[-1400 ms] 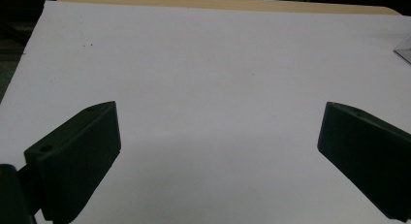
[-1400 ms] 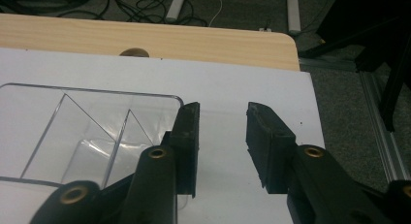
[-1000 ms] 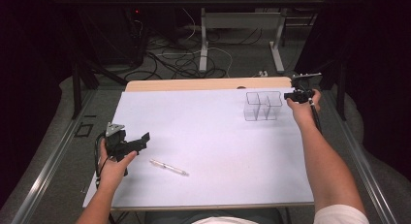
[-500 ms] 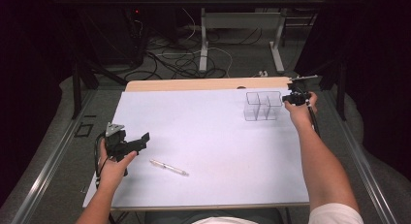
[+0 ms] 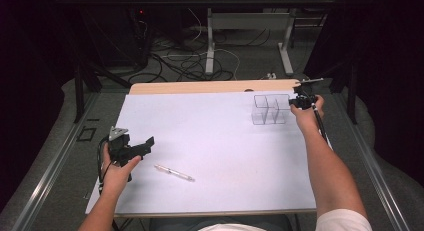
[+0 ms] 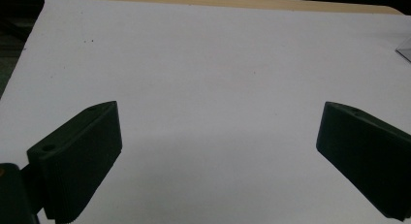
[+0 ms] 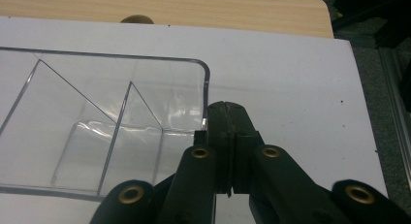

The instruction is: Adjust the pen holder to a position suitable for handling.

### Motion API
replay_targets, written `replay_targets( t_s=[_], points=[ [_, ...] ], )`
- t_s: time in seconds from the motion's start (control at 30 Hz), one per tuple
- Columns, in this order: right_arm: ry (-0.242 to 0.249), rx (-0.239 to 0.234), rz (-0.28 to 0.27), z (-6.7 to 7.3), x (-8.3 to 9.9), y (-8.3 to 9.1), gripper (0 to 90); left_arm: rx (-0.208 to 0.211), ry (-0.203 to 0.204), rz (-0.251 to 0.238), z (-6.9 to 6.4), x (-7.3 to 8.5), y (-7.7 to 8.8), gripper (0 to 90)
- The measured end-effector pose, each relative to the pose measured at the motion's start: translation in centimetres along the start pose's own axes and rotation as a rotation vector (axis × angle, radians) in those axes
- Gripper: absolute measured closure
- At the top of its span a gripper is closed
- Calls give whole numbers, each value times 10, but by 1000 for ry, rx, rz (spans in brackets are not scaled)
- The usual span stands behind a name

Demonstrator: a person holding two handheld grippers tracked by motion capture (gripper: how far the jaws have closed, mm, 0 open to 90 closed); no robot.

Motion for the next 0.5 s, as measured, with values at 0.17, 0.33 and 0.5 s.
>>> replay_targets(
  t_s=[0.17, 0.33, 0.5],
  points=[
    [9, 7, -4, 1, 1, 1, 900, 1, -1, 1, 0, 0, 0, 26],
    [3, -15, -3, 3, 3, 1, 900, 2, -1, 4, -1, 0, 0, 27],
    [8, -34, 2, 9, 4, 1, 900, 0, -1, 3, -1, 0, -1, 27]
  ],
)
Point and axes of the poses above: each handheld gripper's, and its own axes: y roughly backward along the jaws, x roughly out of its underside, z roughly to its left, the point moved 2 cm from there along -y, roughly forward along the jaws, and after that the axes turned 8 degrees about -y, right-handed, at the moved point
